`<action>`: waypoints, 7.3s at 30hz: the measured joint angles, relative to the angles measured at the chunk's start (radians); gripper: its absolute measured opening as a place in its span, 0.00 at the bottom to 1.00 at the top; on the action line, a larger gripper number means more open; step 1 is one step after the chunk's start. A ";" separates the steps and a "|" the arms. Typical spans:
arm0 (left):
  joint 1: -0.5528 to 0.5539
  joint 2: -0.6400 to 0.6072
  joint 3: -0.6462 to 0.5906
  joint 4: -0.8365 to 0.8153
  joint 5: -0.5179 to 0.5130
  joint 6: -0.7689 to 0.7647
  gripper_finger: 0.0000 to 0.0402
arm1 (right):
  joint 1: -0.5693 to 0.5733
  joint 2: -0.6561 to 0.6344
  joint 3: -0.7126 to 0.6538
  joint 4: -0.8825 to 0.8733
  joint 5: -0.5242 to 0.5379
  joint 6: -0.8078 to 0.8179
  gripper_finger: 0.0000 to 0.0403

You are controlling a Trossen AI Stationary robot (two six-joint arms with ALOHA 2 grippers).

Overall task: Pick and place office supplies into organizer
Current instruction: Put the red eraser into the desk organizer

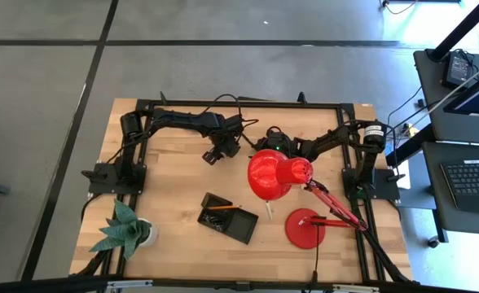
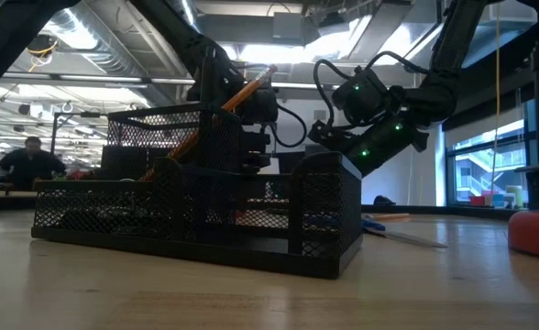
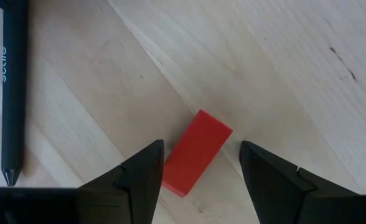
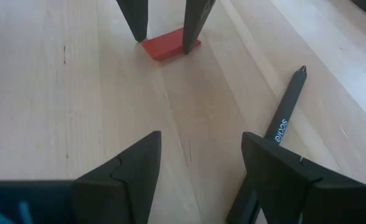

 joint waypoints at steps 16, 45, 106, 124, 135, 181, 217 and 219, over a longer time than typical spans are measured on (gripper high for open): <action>0.000 0.000 0.000 -0.001 0.000 0.002 0.51 | 0.000 0.000 0.000 0.000 0.000 -0.001 0.56; -0.001 0.000 0.000 -0.025 -0.012 -0.052 0.38 | 0.000 0.000 0.000 0.000 0.000 -0.002 0.56; -0.027 0.000 -0.019 -0.023 -0.027 -0.321 0.32 | 0.000 0.000 0.000 -0.001 0.000 0.000 0.56; -0.027 -0.006 -0.026 -0.031 -0.025 -0.331 0.17 | 0.000 0.000 0.000 -0.001 0.000 -0.001 0.56; -0.031 -0.164 0.015 -0.145 0.002 -0.386 0.17 | 0.000 0.000 0.000 -0.002 0.000 0.000 0.56; -0.899 -0.385 0.021 -0.184 -0.182 -1.261 0.17 | 0.000 0.000 0.000 -0.051 0.000 0.038 0.56; -0.844 -0.148 0.021 -0.189 -0.227 -1.281 0.17 | 0.000 0.000 0.000 -0.050 0.000 0.058 0.56; -0.843 -0.147 0.021 -0.189 -0.225 -1.281 0.17 | 0.000 0.000 0.000 -0.050 0.000 0.058 0.56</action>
